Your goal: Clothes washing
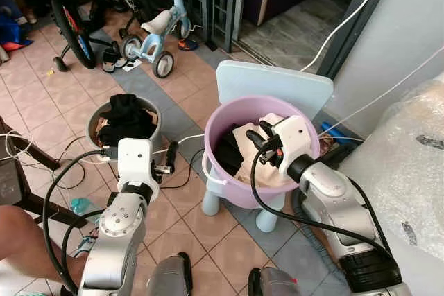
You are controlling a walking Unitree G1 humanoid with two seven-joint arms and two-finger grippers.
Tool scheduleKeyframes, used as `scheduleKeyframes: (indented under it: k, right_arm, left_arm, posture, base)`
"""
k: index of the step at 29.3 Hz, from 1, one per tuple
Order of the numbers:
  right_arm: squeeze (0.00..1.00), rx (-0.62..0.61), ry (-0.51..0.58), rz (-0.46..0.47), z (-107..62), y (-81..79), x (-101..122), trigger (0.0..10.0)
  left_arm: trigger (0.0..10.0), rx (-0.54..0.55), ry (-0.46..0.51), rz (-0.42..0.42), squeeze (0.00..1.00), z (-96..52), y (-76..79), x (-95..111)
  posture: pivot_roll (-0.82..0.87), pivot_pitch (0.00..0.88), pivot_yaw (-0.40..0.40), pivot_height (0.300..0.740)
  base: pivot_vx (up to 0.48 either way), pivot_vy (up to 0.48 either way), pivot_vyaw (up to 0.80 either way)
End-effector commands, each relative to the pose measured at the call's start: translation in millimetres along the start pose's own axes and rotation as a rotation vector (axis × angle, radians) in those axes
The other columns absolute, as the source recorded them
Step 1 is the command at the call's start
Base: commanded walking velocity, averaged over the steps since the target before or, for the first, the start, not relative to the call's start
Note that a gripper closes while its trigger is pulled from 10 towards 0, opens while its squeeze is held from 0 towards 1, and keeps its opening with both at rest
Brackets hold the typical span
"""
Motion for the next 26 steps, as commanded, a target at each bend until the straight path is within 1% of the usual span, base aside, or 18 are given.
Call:
scheduleKeyframes:
  k: [1, 3, 4, 6, 8, 13, 19, 20, 22, 23, 24, 26]
  right_arm:
    - [1.00, -0.049, 0.001, 0.005, -4.1, 4.2, -1.8, 10.0]
    - [1.00, -0.079, -0.004, 0.010, -6.8, 4.3, -4.7, 10.0]
    - [1.00, -0.117, -0.016, 0.023, -9.4, 4.3, -9.2, 10.0]
    - [1.00, -0.149, -0.029, 0.045, -11.5, 4.7, -12.9, 10.0]
    - [1.00, -0.190, -0.036, 0.031, -13.6, 5.8, -14.3, 10.0]
    - [1.00, -0.234, -0.051, 0.023, -17.0, 5.1, -17.5, 10.0]
    - [1.00, -0.279, -0.082, 0.018, -19.1, 11.3, -22.9, 10.0]
    - [0.90, -0.292, -0.089, 0.008, -19.5, 15.0, -24.4, 10.0]
    - [0.90, -0.301, -0.091, 0.008, -19.8, 17.1, -24.8, 10.0]
    - [0.36, -0.304, -0.094, 0.005, -20.0, 17.9, -25.2, 10.0]
    - [0.00, -0.303, -0.099, 0.002, -20.1, 18.4, -26.0, 10.0]
    - [0.00, -0.312, -0.111, 0.017, -20.8, 19.6, -28.7, 10.0]
  left_arm:
    - [10.0, -0.011, -0.012, -0.003, 0.00, -2.8, 0.3, -1.1]
    - [10.0, -0.016, -0.014, -0.002, 0.00, -2.3, 1.3, -0.9]
    - [10.0, -0.022, -0.015, -0.001, 0.00, -1.5, 2.6, -0.4]
    - [10.0, -0.025, -0.016, -0.001, 0.00, -0.7, 3.2, -0.3]
    - [10.0, -0.030, -0.017, -0.001, 0.00, 0.4, 4.3, -0.1]
    - [10.0, -0.041, -0.018, 0.000, 0.00, 1.0, 6.0, -0.9]
    - [10.0, -0.049, -0.022, 0.000, 0.00, 2.8, 8.7, -1.3]
    - [10.0, -0.048, -0.026, 0.000, 0.00, 3.2, 8.7, -2.2]
    - [10.0, -0.048, -0.027, 0.000, 0.00, 3.6, 8.6, -2.5]
    - [10.0, -0.047, -0.026, -0.001, 0.00, 3.7, 8.6, -2.4]
    - [10.0, -0.042, -0.028, -0.004, 0.00, 3.7, 8.4, -2.9]
    - [10.0, -0.040, -0.029, -0.009, 0.00, 3.7, 8.8, -3.5]
  posture:
    - [0.03, 0.226, 0.032, 0.740]
    - [0.03, 0.224, 0.034, 0.740]
    - [0.03, 0.222, 0.037, 0.740]
    - [0.03, 0.220, 0.036, 0.740]
    - [0.02, 0.219, 0.037, 0.740]
    - [0.02, 0.215, 0.040, 0.740]
    - [0.01, 0.208, 0.042, 0.740]
    - [0.01, 0.205, 0.042, 0.740]
    - [0.01, 0.205, 0.040, 0.740]
    - [0.01, 0.205, 0.040, 0.740]
    - [0.01, 0.206, 0.039, 0.740]
    - [0.00, 0.206, 0.038, 0.740]
  base:
    - [0.289, 0.000, 0.00]
    - [0.287, 0.000, 0.00]
    - [0.285, 0.000, 0.00]
    - [0.283, 0.000, 0.00]
    - [0.289, 0.000, 0.00]
    - [0.319, 0.000, 0.00]
    - [0.338, 0.000, 0.00]
    - [0.315, 0.000, -0.46]
    - [0.311, 0.000, -0.45]
    - [0.311, 0.000, 0.00]
    - [0.277, 0.000, 0.00]
    - [0.259, 0.000, 0.00]
Point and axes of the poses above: a point about 5 cm out from each wrist's last joint towards the gripper, its own z axis pointing out of the wrist towards the gripper, its own x axis along the axis of the wrist's last joint, y = z × x, the point moved 4 cm from there along z, pointing out of the wrist towards the gripper, and after that the axes turned 9 degrees about -z, right-handed, at the moved point
